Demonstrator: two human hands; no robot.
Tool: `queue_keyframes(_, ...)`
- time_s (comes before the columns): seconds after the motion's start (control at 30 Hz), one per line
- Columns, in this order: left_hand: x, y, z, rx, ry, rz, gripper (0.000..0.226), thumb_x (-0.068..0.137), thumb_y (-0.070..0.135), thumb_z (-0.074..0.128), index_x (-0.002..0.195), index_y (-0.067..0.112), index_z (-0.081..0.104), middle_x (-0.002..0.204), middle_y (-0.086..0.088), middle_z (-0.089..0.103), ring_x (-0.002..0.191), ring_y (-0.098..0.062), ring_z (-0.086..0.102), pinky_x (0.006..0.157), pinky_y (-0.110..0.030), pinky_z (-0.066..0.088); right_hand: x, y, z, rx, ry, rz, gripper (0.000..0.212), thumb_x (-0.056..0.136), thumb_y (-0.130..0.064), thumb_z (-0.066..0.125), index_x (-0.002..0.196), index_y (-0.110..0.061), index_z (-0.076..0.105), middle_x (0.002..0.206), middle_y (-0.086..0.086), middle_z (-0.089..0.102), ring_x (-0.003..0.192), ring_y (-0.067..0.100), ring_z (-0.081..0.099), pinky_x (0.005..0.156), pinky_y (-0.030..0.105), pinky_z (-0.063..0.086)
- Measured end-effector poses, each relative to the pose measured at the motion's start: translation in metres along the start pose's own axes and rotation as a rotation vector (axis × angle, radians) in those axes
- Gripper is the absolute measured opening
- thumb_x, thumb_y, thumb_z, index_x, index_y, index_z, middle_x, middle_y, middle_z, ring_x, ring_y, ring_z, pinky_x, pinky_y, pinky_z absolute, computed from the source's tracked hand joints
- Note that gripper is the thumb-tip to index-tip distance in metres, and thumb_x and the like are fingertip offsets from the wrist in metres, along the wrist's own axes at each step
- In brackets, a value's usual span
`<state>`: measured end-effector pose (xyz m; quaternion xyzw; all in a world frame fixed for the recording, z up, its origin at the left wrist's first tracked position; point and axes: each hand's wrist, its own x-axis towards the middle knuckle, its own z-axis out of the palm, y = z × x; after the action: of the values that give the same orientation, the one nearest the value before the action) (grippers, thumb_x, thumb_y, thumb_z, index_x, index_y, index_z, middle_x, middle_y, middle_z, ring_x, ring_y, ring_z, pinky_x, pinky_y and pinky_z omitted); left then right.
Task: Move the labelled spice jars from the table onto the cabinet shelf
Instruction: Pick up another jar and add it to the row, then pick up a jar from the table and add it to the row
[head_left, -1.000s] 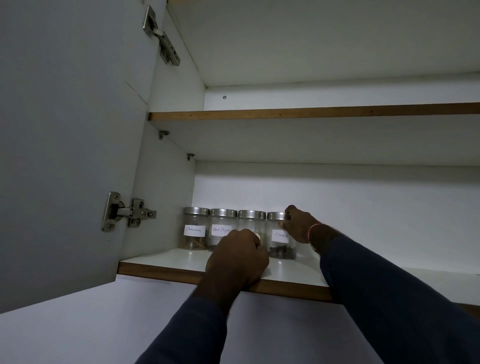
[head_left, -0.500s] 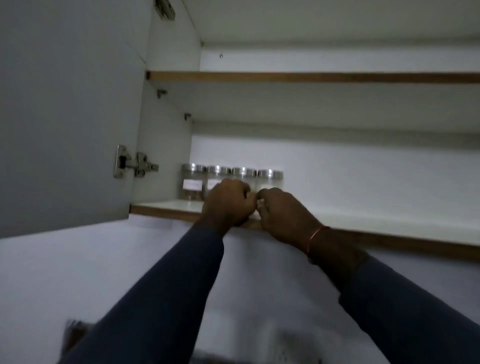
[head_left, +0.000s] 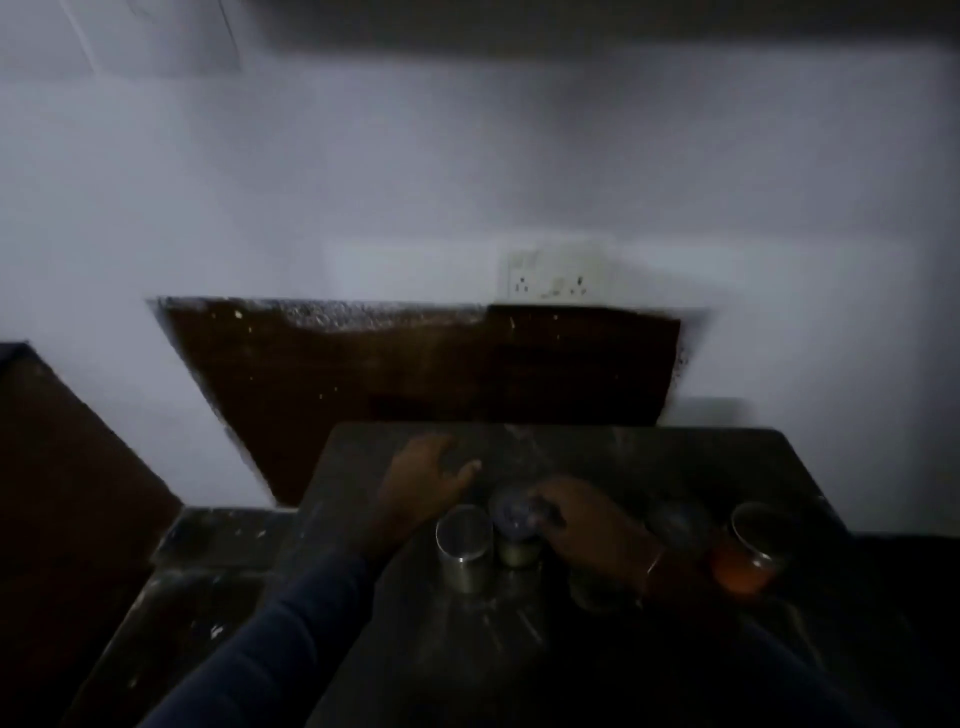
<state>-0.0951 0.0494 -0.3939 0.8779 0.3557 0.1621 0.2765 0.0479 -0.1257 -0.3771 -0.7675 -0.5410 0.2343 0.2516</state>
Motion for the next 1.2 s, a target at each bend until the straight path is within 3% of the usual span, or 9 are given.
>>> queue_keyframes(0.07, -0.020, -0.029, 0.041, -0.015, -0.135, -0.158, 0.083, 0.070, 0.073, 0.058, 0.134, 0.021, 0.051, 0.132, -0.005, 0.057, 0.123, -0.024, 0.054, 0.101, -0.040, 0.045, -0.016, 0.011, 0.028, 0.012, -0.122, 0.052, 0.040, 0.093, -0.023, 0.059, 0.132, -0.011, 0.055, 0.131, -0.004, 0.054, 0.122, 0.010, 0.050, 0.098, 0.002, 0.030)
queue_keyframes(0.17, -0.036, -0.047, 0.081, 0.028, -0.264, -0.180, 0.108, 0.057, 0.086, 0.055, 0.142, 0.022, 0.038, 0.139, -0.005, 0.046, 0.126, -0.027, 0.048, 0.101, -0.045, 0.045, -0.029, 0.019, 0.059, 0.025, -0.180, 0.109, 0.045, 0.091, -0.028, 0.062, 0.133, -0.013, 0.055, 0.134, 0.004, 0.055, 0.125, 0.017, 0.051, 0.106, 0.022, 0.037)
queue_keyframes(0.4, -0.062, -0.047, 0.111, 0.011, -0.100, -0.165, 0.080, 0.064, 0.032, 0.082, 0.133, 0.015, 0.046, 0.123, -0.010, 0.048, 0.109, -0.030, 0.055, 0.083, -0.033, 0.046, -0.053, 0.020, 0.094, 0.191, -0.155, 0.269, 0.059, 0.089, -0.031, 0.064, 0.142, -0.015, 0.043, 0.145, 0.004, 0.044, 0.133, 0.018, 0.043, 0.109, 0.027, 0.035)
queue_keyframes(0.6, -0.095, -0.025, 0.110, -0.064, -0.120, -0.171, 0.078, 0.060, 0.036, 0.086, 0.126, 0.017, 0.051, 0.115, -0.001, 0.049, 0.100, -0.016, 0.052, 0.076, -0.026, 0.039, -0.057, 0.031, 0.085, 0.333, -0.123, 0.296, 0.075, 0.084, -0.022, 0.072, 0.147, -0.016, 0.032, 0.149, 0.002, 0.039, 0.134, 0.011, 0.037, 0.101, 0.016, 0.026)
queue_keyframes(0.77, -0.109, -0.009, 0.101, -0.384, -0.216, -0.363, 0.075, 0.044, 0.052, 0.079, 0.113, 0.030, 0.058, 0.109, 0.003, 0.063, 0.099, -0.013, 0.063, 0.082, -0.029, 0.050, -0.062, 0.047, 0.093, 0.385, -0.216, 0.252, 0.100, 0.067, -0.035, 0.082, 0.150, -0.027, 0.025, 0.152, -0.001, 0.037, 0.140, 0.016, 0.036, 0.115, 0.037, 0.033)
queue_keyframes(0.87, -0.106, 0.005, 0.086, -0.518, -0.283, -0.355, 0.052, 0.055, 0.039, 0.083, 0.100, 0.039, 0.057, 0.102, 0.008, 0.067, 0.092, -0.005, 0.066, 0.080, -0.023, 0.054, -0.066, 0.053, 0.095, 0.585, -0.205, 0.238, 0.084, 0.064, -0.031, 0.083, 0.135, -0.041, 0.040, 0.132, -0.011, 0.058, 0.124, 0.007, 0.055, 0.105, 0.042, 0.046)
queue_keyframes(0.97, -0.103, 0.020, 0.073, -0.672, -0.212, -0.331, 0.030, 0.083, 0.011, 0.071, 0.102, 0.032, 0.061, 0.097, 0.005, 0.068, 0.083, 0.000, 0.067, 0.069, -0.014, 0.052, -0.066, 0.054, 0.093, 0.966, -0.118, 0.346, 0.062, 0.073, -0.015, 0.080, 0.127, -0.031, 0.054, 0.122, 0.001, 0.068, 0.111, 0.017, 0.066, 0.097, 0.045, 0.052)
queue_keyframes(1.03, -0.104, 0.028, 0.065, -0.870, -0.112, -0.415, 0.015, 0.092, 0.016, 0.060, 0.105, 0.022, 0.065, 0.094, -0.002, 0.070, 0.084, -0.014, 0.067, 0.066, -0.023, 0.055, -0.065, 0.051, 0.091, 1.142, -0.068, 0.440, 0.047, 0.078, -0.012, 0.076, 0.122, -0.021, 0.060, 0.115, 0.007, 0.071, 0.104, 0.024, 0.068, 0.093, 0.047, 0.055)
queue_keyframes(1.2, -0.112, 0.032, 0.066, -0.997, -0.054, -0.564, 0.025, 0.095, 0.030, 0.053, 0.102, 0.009, 0.066, 0.092, -0.011, 0.069, 0.080, -0.021, 0.064, 0.066, -0.032, 0.052, -0.065, 0.051, 0.087, 1.273, -0.049, 0.528, 0.032, 0.084, -0.013, 0.070, 0.116, -0.015, 0.066, 0.110, 0.010, 0.073, 0.098, 0.024, 0.071, 0.078, 0.041, 0.058)
